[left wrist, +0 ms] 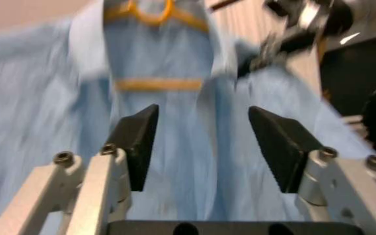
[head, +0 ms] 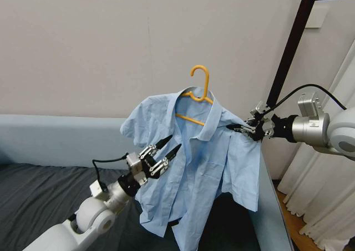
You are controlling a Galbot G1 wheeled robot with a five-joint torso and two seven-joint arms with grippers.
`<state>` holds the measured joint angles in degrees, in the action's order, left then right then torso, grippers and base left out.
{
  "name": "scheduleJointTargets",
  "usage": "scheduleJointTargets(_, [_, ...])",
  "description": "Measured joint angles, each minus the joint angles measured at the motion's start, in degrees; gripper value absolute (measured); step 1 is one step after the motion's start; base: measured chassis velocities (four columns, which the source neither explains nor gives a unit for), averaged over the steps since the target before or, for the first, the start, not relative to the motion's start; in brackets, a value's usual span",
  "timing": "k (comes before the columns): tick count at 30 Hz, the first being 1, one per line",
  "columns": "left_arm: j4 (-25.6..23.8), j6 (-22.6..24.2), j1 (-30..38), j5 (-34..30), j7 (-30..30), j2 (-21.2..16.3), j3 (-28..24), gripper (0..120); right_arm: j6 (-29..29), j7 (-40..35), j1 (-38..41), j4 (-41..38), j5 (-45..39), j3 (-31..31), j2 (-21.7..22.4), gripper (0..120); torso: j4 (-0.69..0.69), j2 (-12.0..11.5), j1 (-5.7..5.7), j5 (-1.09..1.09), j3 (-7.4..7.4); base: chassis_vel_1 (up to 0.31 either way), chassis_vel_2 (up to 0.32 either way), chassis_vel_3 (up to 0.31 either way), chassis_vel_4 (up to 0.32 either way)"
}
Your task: Pick up the clothes from the sofa and hang them on the clothes hanger.
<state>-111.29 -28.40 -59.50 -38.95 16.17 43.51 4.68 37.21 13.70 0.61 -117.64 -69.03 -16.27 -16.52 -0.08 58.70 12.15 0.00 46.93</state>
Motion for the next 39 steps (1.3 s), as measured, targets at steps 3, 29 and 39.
scheduleJointTargets(3, [0.51,-0.15,-3.39,3.88,-3.70,0.00,0.56,70,0.45,-3.41,0.01,-1.35,-4.04,0.68,0.86,1,0.00,0.00,0.00,-0.02,0.00,0.000,0.000,0.000,0.000])
scheduleJointTargets(29, [1.38,-4.29,-15.80,15.32,-9.12,5.86,-0.09,100,4.88,-39.19,-6.12,-0.40,-19.47,10.57,8.92,1,0.01,0.00,0.01,0.01,0.01,0.000,0.000,0.000,0.000])
scheduleJointTargets(39, [0.18,-3.72,-13.91,14.25,-9.46,5.71,-0.30,100,4.78,-42.01,-7.61,4.59,-17.69,12.53,15.52,1,-0.01,0.00,0.00,0.00,0.01,0.000,0.000,0.000,0.000])
